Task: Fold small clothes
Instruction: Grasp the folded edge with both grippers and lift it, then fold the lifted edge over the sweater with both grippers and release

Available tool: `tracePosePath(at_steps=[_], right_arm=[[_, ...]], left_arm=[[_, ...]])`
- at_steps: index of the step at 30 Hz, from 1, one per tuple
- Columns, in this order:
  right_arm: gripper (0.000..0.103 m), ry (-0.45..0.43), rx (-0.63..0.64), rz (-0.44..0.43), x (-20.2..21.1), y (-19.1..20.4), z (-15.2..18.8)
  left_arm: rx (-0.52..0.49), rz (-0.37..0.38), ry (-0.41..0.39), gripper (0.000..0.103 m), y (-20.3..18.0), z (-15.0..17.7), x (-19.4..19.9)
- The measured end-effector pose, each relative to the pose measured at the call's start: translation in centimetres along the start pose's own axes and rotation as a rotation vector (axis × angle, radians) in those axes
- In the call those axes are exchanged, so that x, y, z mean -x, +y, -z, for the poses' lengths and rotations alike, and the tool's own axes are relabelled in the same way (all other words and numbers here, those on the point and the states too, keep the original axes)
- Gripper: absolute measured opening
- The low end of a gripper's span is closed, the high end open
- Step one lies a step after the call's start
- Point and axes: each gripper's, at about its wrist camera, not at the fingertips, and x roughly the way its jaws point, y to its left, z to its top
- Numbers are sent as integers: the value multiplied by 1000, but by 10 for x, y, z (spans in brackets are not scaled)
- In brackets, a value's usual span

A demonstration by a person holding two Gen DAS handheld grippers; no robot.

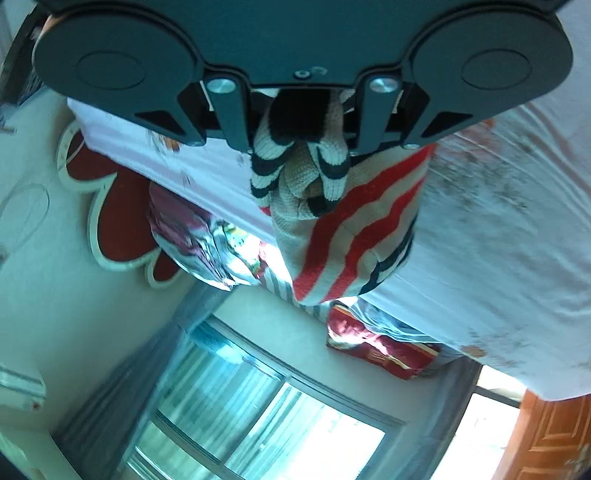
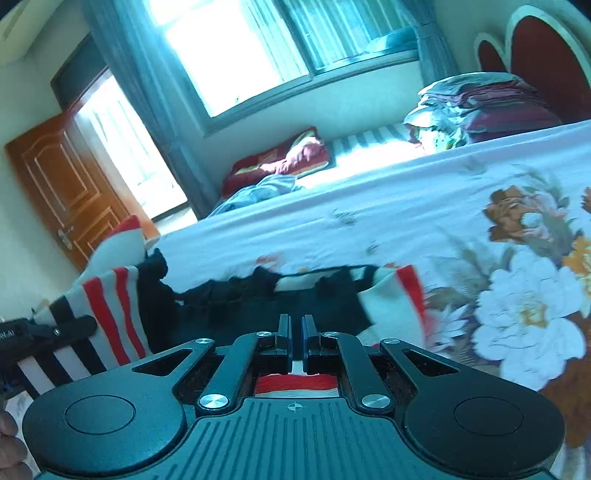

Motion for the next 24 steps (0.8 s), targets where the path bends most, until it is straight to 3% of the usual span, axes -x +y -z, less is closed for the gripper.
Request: tracePosePath(at_steps=[4, 5, 6, 7, 8, 9, 10, 11, 14, 15, 16, 18, 21, 24], right_arm=[[5, -18, -125, -11, 35, -49, -14], [5, -12, -169, -33, 41, -61, -15], [6, -3, -204, -53, 45, -70, -15], [6, 14, -231, -75, 48, -78, -15], [9, 32, -249, -85, 50, -83, -15], [33, 41, -255, -85, 52, -86, -15], [66, 37, -252, -83, 55, -87, -15], [70, 23, -247, -98, 59, -87, -14], [67, 68, -268, -193, 50, -81, -11], [57, 88, -272, -216, 44, -77, -10], [53, 120, -275, -240, 35, -72, -7], [53, 178, -273, -256, 16, -62, -2], [53, 243, -267, -239, -11, -52, 7], [53, 308, -264, -194, -35, -49, 15]], left_arm=[[-175, -9, 254, 23, -65, 49, -63], [-200, -15, 357, 34, -73, 68, -82], [-238, -38, 404, 44, -81, 84, -90], [-274, -42, 368, 52, -88, 90, -83], [-270, 8, 344, 66, -89, 89, -71], [-235, 56, 313, 67, -87, 84, -57], [-196, 84, 268, 66, -81, 76, -42], [-184, 92, 226, 66, -74, 65, -29], [-217, -8, 135, 57, -49, 34, -14], [-216, -47, 138, 47, -35, 29, -16], [-196, -79, 151, 43, -21, 20, -22], [-151, -115, 164, 42, 5, 13, -31], [-109, -114, 215, 39, 31, 14, -47], [-49, -60, 244, 38, 48, 22, -54]])
